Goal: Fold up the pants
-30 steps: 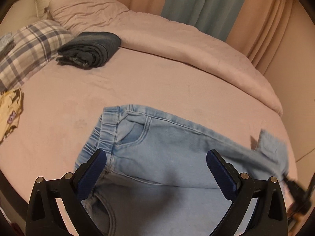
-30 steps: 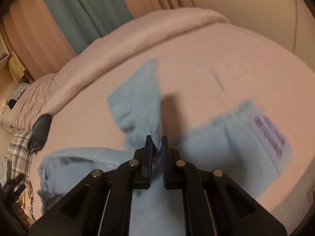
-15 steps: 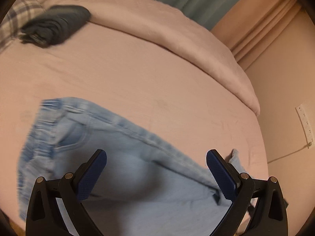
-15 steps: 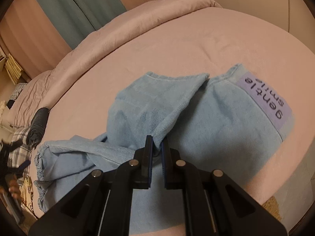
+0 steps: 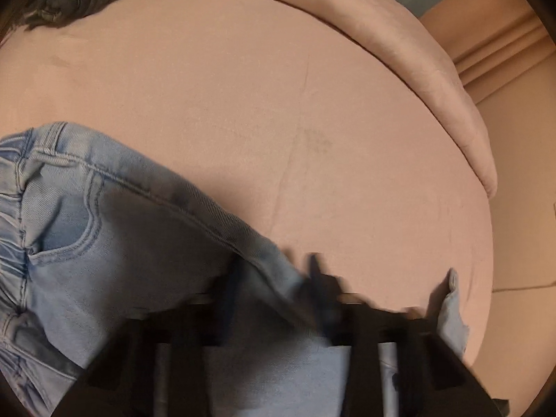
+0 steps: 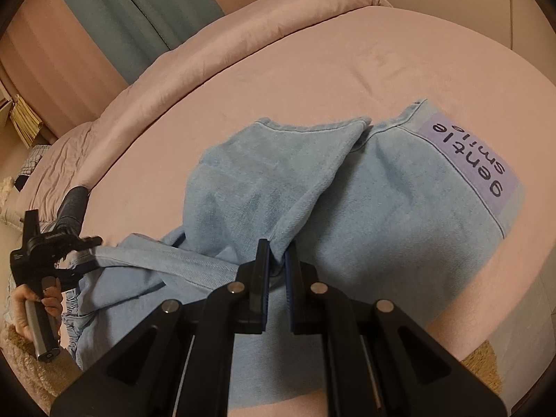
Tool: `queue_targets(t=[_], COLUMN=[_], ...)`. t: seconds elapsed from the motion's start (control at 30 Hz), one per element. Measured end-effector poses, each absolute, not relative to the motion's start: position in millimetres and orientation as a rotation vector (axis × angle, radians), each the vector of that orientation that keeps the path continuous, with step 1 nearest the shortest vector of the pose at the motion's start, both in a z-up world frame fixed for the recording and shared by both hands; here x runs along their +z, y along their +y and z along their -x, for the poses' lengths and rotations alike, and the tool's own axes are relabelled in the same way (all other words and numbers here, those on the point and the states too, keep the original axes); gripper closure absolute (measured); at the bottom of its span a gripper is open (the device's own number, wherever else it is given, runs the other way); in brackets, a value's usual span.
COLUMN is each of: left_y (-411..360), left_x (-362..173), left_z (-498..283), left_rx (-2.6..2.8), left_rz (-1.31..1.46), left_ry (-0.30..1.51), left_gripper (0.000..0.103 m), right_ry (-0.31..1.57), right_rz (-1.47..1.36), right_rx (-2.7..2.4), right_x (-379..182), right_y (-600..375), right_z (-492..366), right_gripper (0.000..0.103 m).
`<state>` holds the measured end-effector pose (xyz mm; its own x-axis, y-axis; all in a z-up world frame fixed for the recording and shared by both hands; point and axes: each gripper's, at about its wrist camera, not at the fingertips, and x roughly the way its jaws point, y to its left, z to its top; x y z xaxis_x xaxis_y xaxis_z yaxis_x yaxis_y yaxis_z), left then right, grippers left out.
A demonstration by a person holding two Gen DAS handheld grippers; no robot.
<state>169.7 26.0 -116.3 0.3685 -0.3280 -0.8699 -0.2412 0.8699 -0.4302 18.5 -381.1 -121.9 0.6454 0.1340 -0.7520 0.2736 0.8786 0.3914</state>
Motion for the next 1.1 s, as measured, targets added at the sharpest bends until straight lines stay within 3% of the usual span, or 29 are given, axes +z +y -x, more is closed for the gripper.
queue_targets(t=[0.33,0.6,0.83,0.9,0.97,1.07,1.1], left_y=[18,16,26,37,45,52,56], left_x=[-48,-102,-114,-107,-100,-89,-86], left_z=[-82,8,11,11,9,10,9], left_rx=[-0.097,-0.004,0.016,0.035,0.058,0.079,0.076], left_rz=[0.32,0.238,0.323,0.353,0.36,0.366,0.377], left_ry=[0.946,1.002,1.039,1.025,1.013,0.983,0.975], left_gripper=[0.086,0.089,0.089,0.077,0.056,0.04,0.038], right_ry=[0.782,0.821,0.882,0.88,0.883,0.872,0.869], right_rz=[-0.434,-0.366,-0.413,-0.438,-0.441,-0.414,-0.414], right_rx=[-0.089,-0.084,-0.077,-0.07,-0.064,-0.094,-0.099], right_x=[-77,-87,-104,-102,-99,-94,-93], right_y=[-375,-364,-377,-379,-381,-383,-384], right_z=[-6,14,17,17,17,15,14], right_gripper=[0.095,0.094,0.09,0.086,0.077,0.055,0.053])
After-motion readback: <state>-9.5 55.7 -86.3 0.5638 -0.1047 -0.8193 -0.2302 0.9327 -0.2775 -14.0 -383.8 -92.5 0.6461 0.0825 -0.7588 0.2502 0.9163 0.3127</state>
